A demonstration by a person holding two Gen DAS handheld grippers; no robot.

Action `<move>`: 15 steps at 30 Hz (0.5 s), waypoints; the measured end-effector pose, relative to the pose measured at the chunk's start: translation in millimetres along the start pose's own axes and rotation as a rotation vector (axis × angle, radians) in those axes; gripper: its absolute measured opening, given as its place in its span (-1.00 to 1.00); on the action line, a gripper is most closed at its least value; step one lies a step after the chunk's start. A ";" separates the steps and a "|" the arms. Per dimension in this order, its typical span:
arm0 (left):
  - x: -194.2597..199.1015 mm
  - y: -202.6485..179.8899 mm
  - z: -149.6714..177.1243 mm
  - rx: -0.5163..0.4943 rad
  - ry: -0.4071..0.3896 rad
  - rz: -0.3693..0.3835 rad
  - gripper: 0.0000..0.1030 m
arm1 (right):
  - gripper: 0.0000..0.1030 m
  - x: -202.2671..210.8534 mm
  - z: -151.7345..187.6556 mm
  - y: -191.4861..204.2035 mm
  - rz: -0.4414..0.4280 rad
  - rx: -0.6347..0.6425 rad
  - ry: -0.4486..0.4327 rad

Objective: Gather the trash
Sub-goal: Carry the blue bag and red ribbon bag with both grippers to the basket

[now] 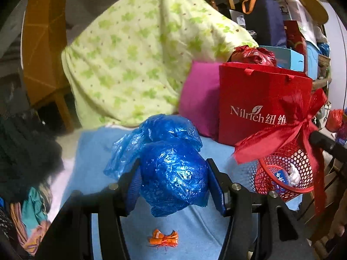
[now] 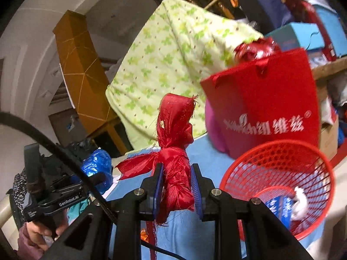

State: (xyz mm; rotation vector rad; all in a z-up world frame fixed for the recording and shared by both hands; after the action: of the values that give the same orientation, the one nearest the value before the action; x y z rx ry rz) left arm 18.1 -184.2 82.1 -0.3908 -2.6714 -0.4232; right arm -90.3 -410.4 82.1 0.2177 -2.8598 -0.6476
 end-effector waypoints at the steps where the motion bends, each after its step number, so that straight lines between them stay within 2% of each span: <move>1: 2.0 -1.7 -1.9 -0.006 -0.009 -0.008 0.13 | -0.48 4.5 -2.5 -0.5 0.001 -0.001 -0.009; 7: 12.6 -16.4 -10.3 -0.047 -0.035 -0.041 0.14 | -0.48 19.3 -10.4 -6.1 0.027 0.007 -0.047; 15: 15.9 -40.4 -19.2 -0.087 -0.044 -0.036 0.14 | -0.48 36.1 -15.1 -18.4 0.044 -0.018 -0.089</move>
State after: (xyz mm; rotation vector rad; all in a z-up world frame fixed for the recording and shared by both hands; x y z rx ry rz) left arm -2.5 -224.5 96.2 -0.3826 -2.7133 -0.5492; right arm -120.0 -439.8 93.2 0.1252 -2.9330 -0.6916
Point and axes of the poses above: each gripper's, at about its wrist camera, not at the fingertips, and x roughly against the way its jaws point, y to its left, z to its underside, the point moved 6 cm from there along -x, roughly the way its jaws point, and after that the axes turned 7 degrees about -z, right-handed, at the moved point
